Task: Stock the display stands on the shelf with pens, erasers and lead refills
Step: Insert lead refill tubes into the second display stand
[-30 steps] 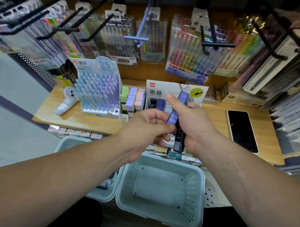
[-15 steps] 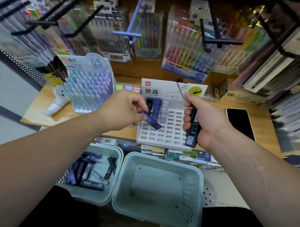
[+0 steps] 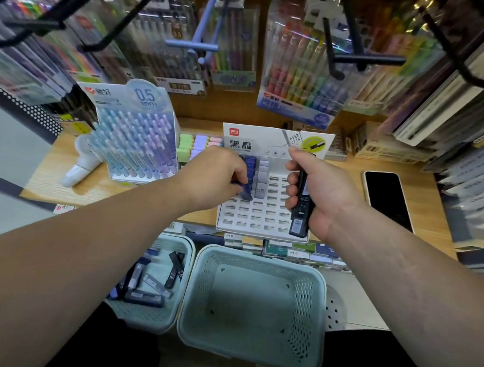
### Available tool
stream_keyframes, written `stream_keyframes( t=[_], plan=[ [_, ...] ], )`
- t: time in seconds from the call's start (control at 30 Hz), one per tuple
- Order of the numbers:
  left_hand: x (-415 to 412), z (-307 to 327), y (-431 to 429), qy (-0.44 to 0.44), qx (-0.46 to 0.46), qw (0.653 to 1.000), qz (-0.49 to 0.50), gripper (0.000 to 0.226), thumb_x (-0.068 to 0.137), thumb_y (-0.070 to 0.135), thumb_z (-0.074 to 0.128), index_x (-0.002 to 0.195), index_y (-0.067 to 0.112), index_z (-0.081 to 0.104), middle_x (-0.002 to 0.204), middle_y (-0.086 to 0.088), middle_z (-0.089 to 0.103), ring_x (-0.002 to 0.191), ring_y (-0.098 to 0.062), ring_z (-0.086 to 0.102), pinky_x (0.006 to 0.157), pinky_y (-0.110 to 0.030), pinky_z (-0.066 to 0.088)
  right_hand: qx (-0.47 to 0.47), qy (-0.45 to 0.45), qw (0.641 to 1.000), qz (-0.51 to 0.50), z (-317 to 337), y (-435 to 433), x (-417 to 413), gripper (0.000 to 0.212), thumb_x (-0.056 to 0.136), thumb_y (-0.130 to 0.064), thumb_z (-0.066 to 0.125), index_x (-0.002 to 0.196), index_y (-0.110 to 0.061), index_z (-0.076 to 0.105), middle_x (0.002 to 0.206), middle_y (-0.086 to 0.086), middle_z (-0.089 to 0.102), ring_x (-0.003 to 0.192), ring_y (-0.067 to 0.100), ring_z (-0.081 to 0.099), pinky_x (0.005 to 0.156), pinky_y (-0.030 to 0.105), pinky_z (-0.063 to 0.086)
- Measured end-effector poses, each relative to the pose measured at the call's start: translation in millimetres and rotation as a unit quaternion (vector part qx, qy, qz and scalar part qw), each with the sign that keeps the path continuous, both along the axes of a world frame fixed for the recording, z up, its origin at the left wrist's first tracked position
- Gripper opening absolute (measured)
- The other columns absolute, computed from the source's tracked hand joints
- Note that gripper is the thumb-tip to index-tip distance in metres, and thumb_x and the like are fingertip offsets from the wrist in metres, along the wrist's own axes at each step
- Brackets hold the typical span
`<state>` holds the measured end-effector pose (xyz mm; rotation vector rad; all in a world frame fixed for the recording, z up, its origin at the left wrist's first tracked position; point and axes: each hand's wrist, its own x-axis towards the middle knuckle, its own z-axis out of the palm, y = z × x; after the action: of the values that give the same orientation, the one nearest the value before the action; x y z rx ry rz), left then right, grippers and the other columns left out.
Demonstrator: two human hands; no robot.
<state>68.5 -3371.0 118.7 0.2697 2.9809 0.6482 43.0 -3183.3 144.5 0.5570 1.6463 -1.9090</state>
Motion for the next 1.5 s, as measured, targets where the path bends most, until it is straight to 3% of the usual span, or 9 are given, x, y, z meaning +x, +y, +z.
stream_keyframes(
  t=[0.4, 0.47, 0.6, 0.73, 0.93, 1.0, 1.1, 1.3, 1.5],
  plan=[
    [-2, -8, -7, 0.001, 0.023, 1.0, 0.012, 0.015, 0.086, 0.009, 0.076, 0.1, 0.012, 0.08, 0.091, 0.002, 0.067, 0.082, -0.016, 0.06, 0.08, -0.031, 0.051, -0.009, -0.023, 1.0, 0.01, -2, 5, 4, 0.027, 0.092, -0.04, 0.071, 0.082, -0.016, 0.062, 0.059, -0.003, 0.051, 0.048, 0.011, 0.045, 0.043, 0.022, 0.038],
    [-1, -10, -5, 0.004, 0.045, 0.999, 0.026, 0.018, 0.088, 0.009, 0.074, 0.105, 0.012, 0.079, 0.095, 0.002, 0.069, 0.086, -0.016, 0.064, 0.082, -0.028, 0.052, -0.007, -0.019, 1.0, 0.012, -2, 5, 4, 0.027, 0.092, -0.039, 0.071, 0.082, -0.016, 0.062, 0.058, -0.003, 0.051, 0.048, 0.011, 0.045, 0.043, 0.022, 0.038],
    [2, -14, -3, -0.025, 0.1, 0.99, 0.096, 0.012, 0.085, 0.009, 0.077, 0.095, 0.016, 0.078, 0.076, 0.017, 0.064, 0.071, 0.0, 0.065, 0.068, -0.012, 0.052, -0.004, -0.015, 1.0, 0.017, -1, 5, 5, 0.026, 0.092, -0.039, 0.07, 0.084, -0.016, 0.062, 0.058, -0.003, 0.052, 0.048, 0.011, 0.045, 0.044, 0.022, 0.039],
    [5, -24, 0, -0.013, 0.1, 0.993, 0.062, 0.009, 0.082, 0.008, 0.08, 0.088, 0.013, 0.079, 0.085, 0.005, 0.067, 0.073, -0.011, 0.067, 0.078, -0.034, 0.057, -0.003, -0.012, 1.0, 0.018, -2, 4, 5, 0.026, 0.093, -0.04, 0.07, 0.085, -0.016, 0.062, 0.059, -0.003, 0.052, 0.049, 0.011, 0.046, 0.045, 0.022, 0.039],
    [5, -11, 1, -0.001, 0.12, 0.988, 0.092, 0.004, 0.083, 0.017, 0.08, 0.086, 0.018, 0.078, 0.08, 0.003, 0.066, 0.064, -0.005, 0.059, 0.072, -0.035, 0.057, -0.032, -0.002, 0.999, -0.008, -1, 0, 2, 0.027, 0.098, -0.034, 0.065, 0.08, -0.015, 0.056, 0.058, 0.0, 0.051, 0.046, 0.013, 0.045, 0.043, 0.024, 0.04],
    [7, 10, 7, -0.032, 0.251, 0.95, 0.185, 0.014, 0.091, 0.026, 0.072, 0.083, 0.015, 0.074, 0.075, -0.003, 0.067, 0.059, -0.015, 0.06, 0.058, -0.03, 0.054, -0.054, 0.006, 0.998, -0.032, 1, -5, 1, 0.03, 0.099, -0.036, 0.062, 0.078, -0.016, 0.053, 0.059, 0.001, 0.052, 0.046, 0.014, 0.045, 0.045, 0.026, 0.042],
    [11, 39, 7, -0.155, 0.444, 0.845, 0.254, 0.039, 0.101, 0.039, 0.054, 0.094, 0.004, 0.069, 0.076, -0.013, 0.064, 0.062, -0.025, 0.061, 0.051, -0.031, 0.048, -0.092, 0.018, 0.994, -0.056, 6, -16, 1, 0.033, 0.101, -0.041, 0.059, 0.079, -0.017, 0.052, 0.059, 0.001, 0.053, 0.047, 0.015, 0.047, 0.049, 0.028, 0.045],
    [40, 37, 7, -0.312, 0.422, 0.828, 0.197, 0.036, 0.078, 0.039, 0.072, 0.095, 0.007, 0.069, 0.083, -0.011, 0.071, 0.073, -0.026, 0.069, 0.061, -0.034, 0.053, -0.128, 0.026, 0.987, -0.093, 9, -45, 5, 0.034, 0.102, -0.043, 0.056, 0.08, -0.017, 0.05, 0.062, 0.0, 0.051, 0.05, 0.014, 0.048, 0.05, 0.026, 0.047],
    [50, 22, 23, -0.312, 0.525, 0.754, 0.243, 0.013, 0.086, 0.016, 0.073, 0.084, 0.004, 0.069, 0.082, -0.017, 0.072, 0.066, -0.022, 0.07, 0.055, -0.026, 0.056, -0.092, 0.045, 0.99, -0.097, 2, -57, 6, 0.033, 0.102, -0.044, 0.053, 0.081, -0.019, 0.047, 0.061, -0.002, 0.049, 0.049, 0.013, 0.047, 0.048, 0.025, 0.044]
  ],
)
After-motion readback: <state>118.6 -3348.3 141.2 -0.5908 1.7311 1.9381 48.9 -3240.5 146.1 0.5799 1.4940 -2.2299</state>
